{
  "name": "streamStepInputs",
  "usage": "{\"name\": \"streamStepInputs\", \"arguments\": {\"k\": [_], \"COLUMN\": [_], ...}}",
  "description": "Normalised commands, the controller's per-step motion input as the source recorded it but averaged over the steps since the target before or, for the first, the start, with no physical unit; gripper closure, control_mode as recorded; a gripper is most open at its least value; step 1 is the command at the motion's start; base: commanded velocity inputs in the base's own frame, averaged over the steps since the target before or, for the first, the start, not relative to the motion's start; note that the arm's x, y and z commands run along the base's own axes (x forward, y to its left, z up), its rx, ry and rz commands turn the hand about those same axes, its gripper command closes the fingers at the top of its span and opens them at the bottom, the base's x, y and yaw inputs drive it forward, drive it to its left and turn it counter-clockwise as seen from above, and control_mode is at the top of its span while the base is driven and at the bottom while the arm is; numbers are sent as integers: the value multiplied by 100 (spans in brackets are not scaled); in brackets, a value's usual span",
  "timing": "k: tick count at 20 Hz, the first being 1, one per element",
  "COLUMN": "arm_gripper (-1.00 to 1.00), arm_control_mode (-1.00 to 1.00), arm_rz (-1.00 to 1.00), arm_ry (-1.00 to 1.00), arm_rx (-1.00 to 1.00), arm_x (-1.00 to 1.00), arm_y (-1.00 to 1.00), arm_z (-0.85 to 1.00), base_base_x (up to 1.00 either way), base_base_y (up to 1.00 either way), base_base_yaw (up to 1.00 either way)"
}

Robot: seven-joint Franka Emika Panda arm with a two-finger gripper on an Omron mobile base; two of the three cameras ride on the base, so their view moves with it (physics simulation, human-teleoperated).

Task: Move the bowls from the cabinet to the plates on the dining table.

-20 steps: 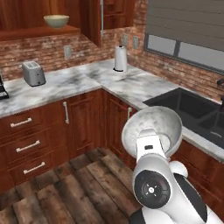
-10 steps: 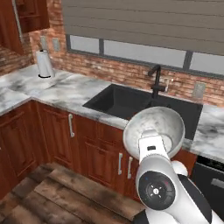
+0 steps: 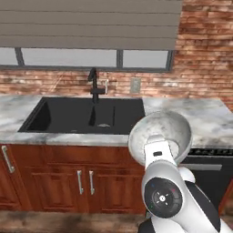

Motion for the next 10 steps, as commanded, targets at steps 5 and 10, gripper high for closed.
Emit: {"name": "streamStepInputs", "arguments": {"k": [5, 10], "arm_gripper": [100, 100], "arm_control_mode": [100, 100], "arm_rz": [0, 0], "arm_ry": [0, 0], "arm_rx": [0, 0], "arm_x": [0, 0], "arm_y": [0, 0], "arm_z": [0, 0], "base_base_x": [-50, -47], "base_base_y": [0, -9], "base_base_yaw": [-71, -67]}}
